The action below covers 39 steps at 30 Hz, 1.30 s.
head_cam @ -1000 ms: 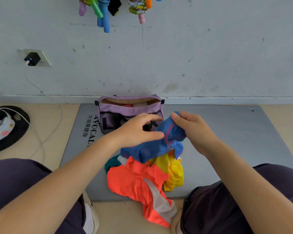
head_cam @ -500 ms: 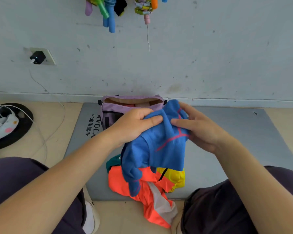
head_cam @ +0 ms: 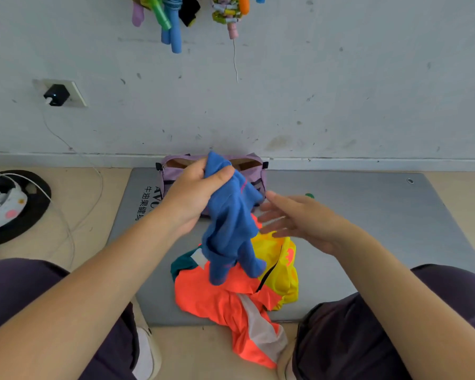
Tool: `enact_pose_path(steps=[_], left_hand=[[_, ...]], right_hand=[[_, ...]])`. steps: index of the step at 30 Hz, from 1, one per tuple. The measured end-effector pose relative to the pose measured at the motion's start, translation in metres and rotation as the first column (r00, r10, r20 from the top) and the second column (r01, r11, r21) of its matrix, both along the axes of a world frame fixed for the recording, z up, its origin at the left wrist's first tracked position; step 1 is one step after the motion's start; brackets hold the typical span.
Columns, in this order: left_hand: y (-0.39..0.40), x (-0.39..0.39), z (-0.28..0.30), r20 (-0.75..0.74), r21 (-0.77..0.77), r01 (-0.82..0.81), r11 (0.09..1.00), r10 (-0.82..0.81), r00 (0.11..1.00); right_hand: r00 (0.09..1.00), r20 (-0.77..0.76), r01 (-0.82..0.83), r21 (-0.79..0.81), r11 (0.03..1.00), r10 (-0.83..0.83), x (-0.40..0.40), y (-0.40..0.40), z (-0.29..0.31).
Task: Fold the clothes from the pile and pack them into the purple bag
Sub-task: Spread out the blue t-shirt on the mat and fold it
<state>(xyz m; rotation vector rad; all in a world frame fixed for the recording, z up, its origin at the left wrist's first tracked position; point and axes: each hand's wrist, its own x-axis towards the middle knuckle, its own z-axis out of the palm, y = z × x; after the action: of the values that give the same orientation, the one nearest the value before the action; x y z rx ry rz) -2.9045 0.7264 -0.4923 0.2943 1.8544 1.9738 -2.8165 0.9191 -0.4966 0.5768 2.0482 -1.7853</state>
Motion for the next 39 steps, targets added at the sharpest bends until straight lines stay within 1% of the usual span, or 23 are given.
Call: enact_pose_path(steps=[2, 3, 5, 7, 8, 11, 13, 15, 17, 19, 21, 23, 24, 26, 27, 28, 29, 30, 32, 34, 36, 39], left_hand=[[0.001, 0.001, 0.003, 0.049, 0.118, 0.038, 0.992, -0.044, 0.998], [0.001, 0.002, 0.004, 0.071, 0.172, 0.048, 0.984, -0.061, 0.996], [0.001, 0.003, 0.007, 0.097, 0.246, 0.068, 0.967, -0.095, 0.991], [0.0, 0.004, 0.007, 0.1, 0.25, 0.111, 0.962, -0.14, 0.985], [0.0, 0.006, 0.006, 0.095, 0.235, 0.135, 0.963, -0.16, 0.983], [0.001, 0.008, 0.001, 0.077, 0.236, 0.194, 0.952, -0.217, 0.973], [0.001, 0.009, 0.0, 0.054, 0.231, 0.211, 0.95, -0.229, 0.972], [0.0, 0.008, 0.0, 0.027, 0.196, 0.205, 0.959, -0.215, 0.976], [0.0, 0.006, -0.002, -0.001, 0.104, 0.195, 0.975, -0.196, 0.981], [-0.001, 0.004, -0.003, -0.036, -0.052, 0.202, 0.978, -0.204, 0.978], [-0.001, 0.004, -0.005, -0.048, -0.217, 0.254, 0.943, -0.27, 0.962], [-0.002, 0.006, -0.004, 0.006, -0.316, 0.328, 0.89, -0.344, 0.939], [-0.002, 0.008, -0.002, 0.037, -0.349, 0.343, 0.872, -0.353, 0.935], [-0.002, 0.009, 0.001, 0.062, -0.4, 0.311, 0.862, -0.314, 0.948], [-0.003, 0.009, 0.003, 0.045, -0.393, 0.294, 0.872, -0.301, 0.953], [-0.003, 0.009, 0.004, 0.021, -0.346, 0.304, 0.888, -0.316, 0.948], [-0.004, 0.009, 0.007, -0.006, -0.29, 0.349, 0.891, -0.366, 0.931], [-0.004, 0.01, 0.009, -0.033, -0.253, 0.418, 0.872, -0.44, 0.897], [-0.004, 0.013, 0.012, -0.051, -0.238, 0.534, 0.811, -0.56, 0.827], [-0.003, 0.015, 0.012, -0.024, -0.237, 0.561, 0.793, -0.582, 0.813], [-0.004, 0.016, 0.014, -0.03, -0.295, 0.533, 0.793, -0.565, 0.824], [-0.008, 0.009, 0.017, -0.083, -0.467, 0.488, 0.737, -0.587, 0.806]], right_hand=[[0.996, 0.062, -0.062, -0.12, 0.991, 0.069, 0.001, -0.005, 0.0], [0.996, 0.06, -0.053, -0.167, 0.985, 0.064, 0.001, -0.007, 0.0], [1.0, 0.02, -0.006, -0.201, 0.98, 0.01, -0.001, -0.007, -0.001], [0.999, -0.011, 0.047, -0.198, 0.979, -0.05, -0.005, -0.003, 0.0], [0.997, -0.003, 0.071, -0.19, 0.979, -0.073, -0.007, 0.0, 0.0], [0.997, 0.049, 0.071, -0.154, 0.985, -0.064, -0.008, 0.005, 0.0], [0.997, 0.042, 0.073, -0.134, 0.988, -0.068, -0.007, 0.005, -0.003], [0.991, -0.045, 0.116, -0.122, 0.986, -0.123, -0.006, 0.006, -0.005], [0.963, -0.156, 0.194, -0.165, 0.967, -0.22, -0.007, 0.01, -0.004], [0.921, -0.227, 0.235, -0.322, 0.917, -0.315, -0.009, 0.014, -0.002], [0.895, -0.281, 0.2, -0.439, 0.876, -0.346, -0.009, 0.016, 0.003], [0.894, -0.332, 0.128, -0.456, 0.881, -0.302, -0.007, 0.014, 0.007], [0.9, -0.35, 0.089, -0.438, 0.895, -0.261, -0.005, 0.012, 0.009], [0.919, -0.37, -0.004, -0.362, 0.932, -0.139, -0.001, 0.006, 0.013], [0.927, -0.369, -0.059, -0.322, 0.945, -0.068, 0.001, 0.003, 0.013], [0.931, -0.365, -0.116, -0.289, 0.95, 0.003, 0.003, 0.0, 0.014], [0.928, -0.365, -0.175, -0.259, 0.95, 0.071, 0.004, -0.003, 0.014], [0.92, -0.368, -0.228, -0.218, 0.949, 0.137, 0.006, -0.005, 0.014], [0.895, -0.371, -0.306, -0.114, 0.945, 0.246, 0.008, -0.007, 0.014], [0.878, -0.36, -0.362, -0.067, 0.93, 0.316, 0.011, -0.007, 0.017], [0.871, -0.344, -0.393, -0.06, 0.918, 0.35, 0.012, -0.006, 0.021], [0.878, -0.325, -0.381, -0.033, 0.924, 0.351, 0.011, -0.003, 0.026]])
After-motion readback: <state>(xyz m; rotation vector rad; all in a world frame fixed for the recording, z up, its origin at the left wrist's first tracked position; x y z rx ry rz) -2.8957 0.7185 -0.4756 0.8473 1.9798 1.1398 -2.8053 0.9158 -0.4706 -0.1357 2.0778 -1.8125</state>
